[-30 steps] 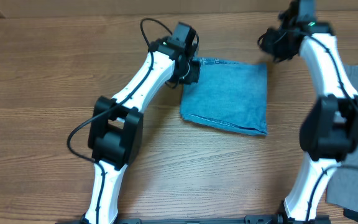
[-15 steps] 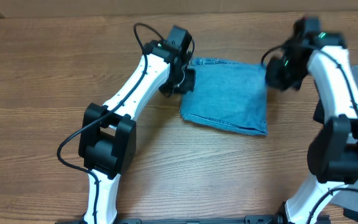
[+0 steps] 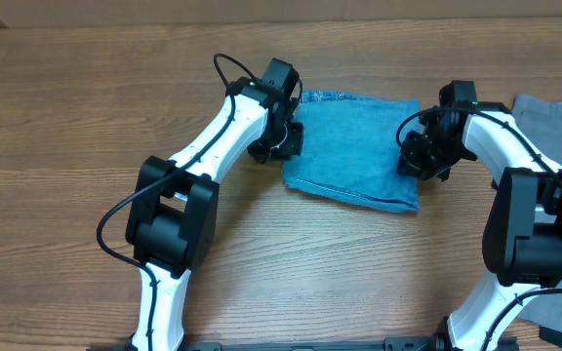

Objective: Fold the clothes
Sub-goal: 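Grasp the left and right edges of the jeans square with both grippers, then carry the folded jeans with the left gripper to the table's left edge, then lower the jeans at the left edge and release with the left gripper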

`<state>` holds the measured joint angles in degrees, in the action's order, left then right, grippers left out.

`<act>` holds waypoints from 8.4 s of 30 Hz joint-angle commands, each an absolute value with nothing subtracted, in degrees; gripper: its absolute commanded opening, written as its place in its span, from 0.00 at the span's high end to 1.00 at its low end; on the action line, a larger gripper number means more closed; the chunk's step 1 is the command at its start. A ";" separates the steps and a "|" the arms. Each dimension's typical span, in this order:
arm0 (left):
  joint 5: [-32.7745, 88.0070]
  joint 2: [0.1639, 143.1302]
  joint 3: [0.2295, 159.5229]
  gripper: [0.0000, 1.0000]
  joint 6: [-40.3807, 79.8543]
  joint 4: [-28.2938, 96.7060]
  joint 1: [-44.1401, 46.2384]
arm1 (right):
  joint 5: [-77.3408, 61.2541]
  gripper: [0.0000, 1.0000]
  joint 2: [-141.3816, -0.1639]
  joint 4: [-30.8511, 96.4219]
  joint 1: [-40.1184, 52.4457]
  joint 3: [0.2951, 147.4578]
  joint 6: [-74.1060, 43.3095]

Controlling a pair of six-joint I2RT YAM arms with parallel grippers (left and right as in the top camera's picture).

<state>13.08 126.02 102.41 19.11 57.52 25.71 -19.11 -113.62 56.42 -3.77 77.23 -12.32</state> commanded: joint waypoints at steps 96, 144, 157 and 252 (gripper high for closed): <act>36.03 134.41 112.25 0.96 21.10 51.64 15.53 | -32.69 0.50 -85.65 41.54 -6.74 74.13 -19.07; 34.74 111.61 112.22 0.96 20.86 46.04 -46.06 | -21.45 0.00 -77.62 55.88 -19.03 73.47 -19.07; 34.46 127.39 112.22 0.96 19.70 44.51 -47.07 | -21.45 0.00 -77.62 55.88 -19.05 73.47 -19.07; 15.64 116.92 112.09 0.96 14.50 56.95 -53.65 | -21.45 0.00 -77.62 55.88 -19.05 73.47 -19.07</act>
